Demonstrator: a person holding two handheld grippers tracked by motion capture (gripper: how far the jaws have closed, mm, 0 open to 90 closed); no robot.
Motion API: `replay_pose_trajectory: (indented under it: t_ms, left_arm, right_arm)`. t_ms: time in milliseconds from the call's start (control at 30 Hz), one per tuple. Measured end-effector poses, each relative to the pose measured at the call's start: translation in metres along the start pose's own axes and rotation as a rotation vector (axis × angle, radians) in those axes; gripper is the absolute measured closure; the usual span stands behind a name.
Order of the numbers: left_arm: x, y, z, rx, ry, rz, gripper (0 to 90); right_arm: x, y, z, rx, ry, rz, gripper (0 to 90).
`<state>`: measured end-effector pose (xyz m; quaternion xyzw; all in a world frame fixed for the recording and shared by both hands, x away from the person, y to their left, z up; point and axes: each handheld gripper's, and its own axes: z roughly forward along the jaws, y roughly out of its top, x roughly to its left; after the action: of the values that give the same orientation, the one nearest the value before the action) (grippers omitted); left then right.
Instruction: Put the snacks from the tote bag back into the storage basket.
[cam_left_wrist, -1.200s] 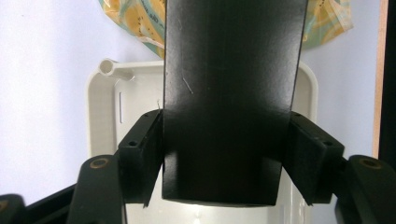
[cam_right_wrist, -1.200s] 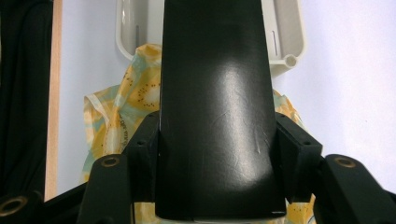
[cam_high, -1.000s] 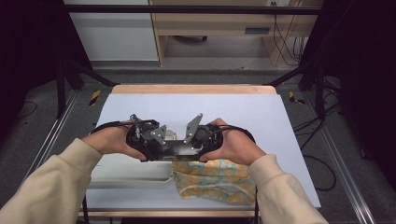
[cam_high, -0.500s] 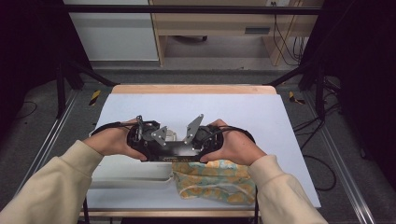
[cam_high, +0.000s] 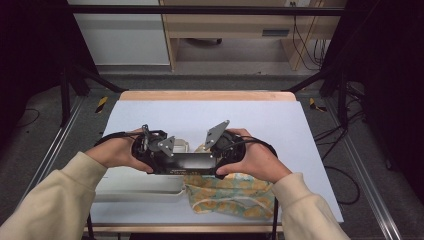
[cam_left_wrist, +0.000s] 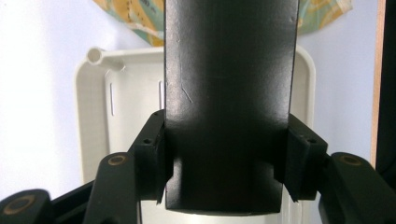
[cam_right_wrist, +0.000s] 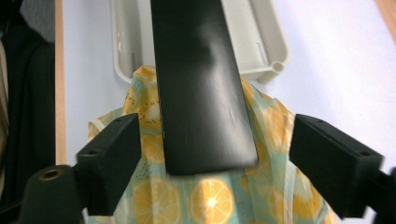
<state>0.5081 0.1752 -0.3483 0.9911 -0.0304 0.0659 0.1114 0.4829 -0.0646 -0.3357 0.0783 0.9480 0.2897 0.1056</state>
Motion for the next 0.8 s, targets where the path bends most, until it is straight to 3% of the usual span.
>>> replay_pose_trajectory:
  t_ms: [333, 600, 800]
  left_arm:
    - [0.001, -0.013, -0.011, -0.035, 0.014, -0.032, 43.5]
    - [0.002, -0.022, -0.020, -0.047, 0.028, -0.046, 43.5]
    - [0.002, -0.034, -0.030, -0.070, 0.048, -0.065, 43.4]
  right_arm:
    - [-0.002, -0.038, -0.025, -0.053, -0.102, 0.130, 10.2]
    - [0.000, -0.079, -0.035, -0.056, -0.212, 0.312, 8.6]
    - [0.005, -0.108, -0.040, -0.067, -0.291, 0.415, 9.2]
